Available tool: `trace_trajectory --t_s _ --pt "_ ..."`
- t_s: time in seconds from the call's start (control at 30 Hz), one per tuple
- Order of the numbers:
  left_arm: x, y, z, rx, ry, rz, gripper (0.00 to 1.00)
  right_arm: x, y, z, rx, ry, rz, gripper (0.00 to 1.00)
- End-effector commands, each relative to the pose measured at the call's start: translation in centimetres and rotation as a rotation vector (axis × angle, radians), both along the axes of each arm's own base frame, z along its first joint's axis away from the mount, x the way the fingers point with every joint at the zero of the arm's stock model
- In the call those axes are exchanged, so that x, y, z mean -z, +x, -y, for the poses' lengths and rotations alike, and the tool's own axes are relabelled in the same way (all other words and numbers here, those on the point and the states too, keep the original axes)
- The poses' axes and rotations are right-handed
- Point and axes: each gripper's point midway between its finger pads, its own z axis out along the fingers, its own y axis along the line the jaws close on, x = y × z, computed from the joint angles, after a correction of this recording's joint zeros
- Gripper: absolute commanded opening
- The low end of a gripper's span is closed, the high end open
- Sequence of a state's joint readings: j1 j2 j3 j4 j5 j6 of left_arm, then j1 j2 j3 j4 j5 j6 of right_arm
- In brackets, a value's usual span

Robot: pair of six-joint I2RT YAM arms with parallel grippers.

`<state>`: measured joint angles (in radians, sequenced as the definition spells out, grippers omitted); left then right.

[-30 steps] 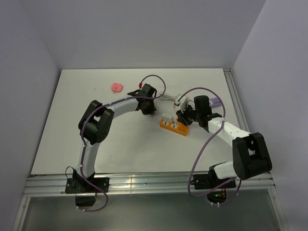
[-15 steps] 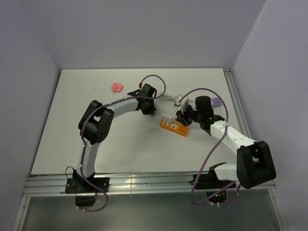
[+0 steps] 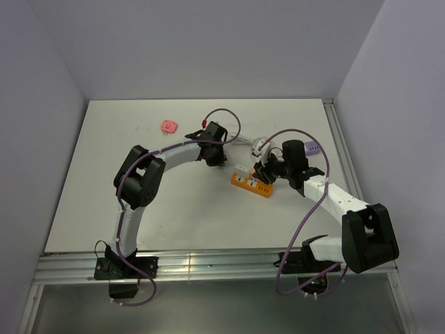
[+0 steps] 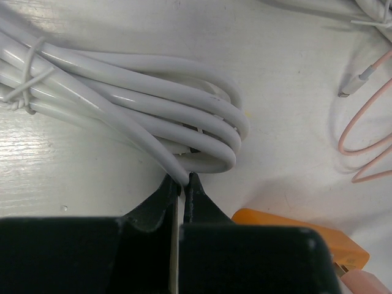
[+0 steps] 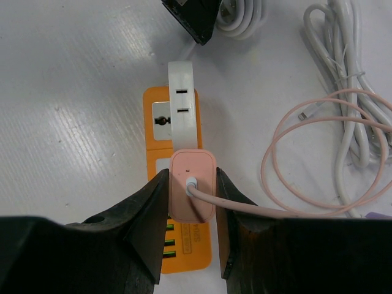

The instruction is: Insert the plug

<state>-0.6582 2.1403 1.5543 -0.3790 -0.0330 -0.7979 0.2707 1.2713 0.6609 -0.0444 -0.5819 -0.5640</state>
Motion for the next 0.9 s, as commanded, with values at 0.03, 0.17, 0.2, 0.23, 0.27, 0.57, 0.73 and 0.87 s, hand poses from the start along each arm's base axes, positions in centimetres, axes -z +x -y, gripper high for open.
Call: trace_trajectory --t_s 0.03,0.17,0.2,0.23,0.27,0.57,0.73,0.87 --pt "-0.8 -0.1 1.0 0.027 -0.009 0.037 0.00 -0.7 0.5 -0.6 -0.031 0.011 0.044 0.00" --pt "-0.7 -0.1 1.0 0.027 -0.009 0.033 0.00 -0.7 0.5 -0.7 -0.037 0.012 0.038 0.00" --pt "-0.7 -0.1 1.0 0.027 -0.012 0.033 0.00 -0.5 0.4 -0.6 -0.037 0.008 0.034 0.00" --pt "-0.7 -0.2 1.0 0.027 -0.012 0.033 0.00 -0.5 0.4 -0.6 -0.039 0.005 0.033 0.00" --pt "-0.7 -0.1 1.0 0.027 -0.013 0.036 0.00 -0.4 0.3 -0.7 -0.044 0.006 0.032 0.00" --pt "-0.6 -0.4 1.4 0.036 -0.014 0.032 0.00 -0.2 -0.5 -1.5 -0.053 0.014 0.046 0.00" --pt "-0.8 -0.5 1.4 0.039 -0.010 0.040 0.00 -0.5 -0.6 -1.7 -0.067 0.029 0.082 0.00" --pt "-0.6 -0.6 1.3 0.038 -0.010 0.035 0.00 0.1 -0.3 -1.4 -0.064 0.016 0.067 0.00"
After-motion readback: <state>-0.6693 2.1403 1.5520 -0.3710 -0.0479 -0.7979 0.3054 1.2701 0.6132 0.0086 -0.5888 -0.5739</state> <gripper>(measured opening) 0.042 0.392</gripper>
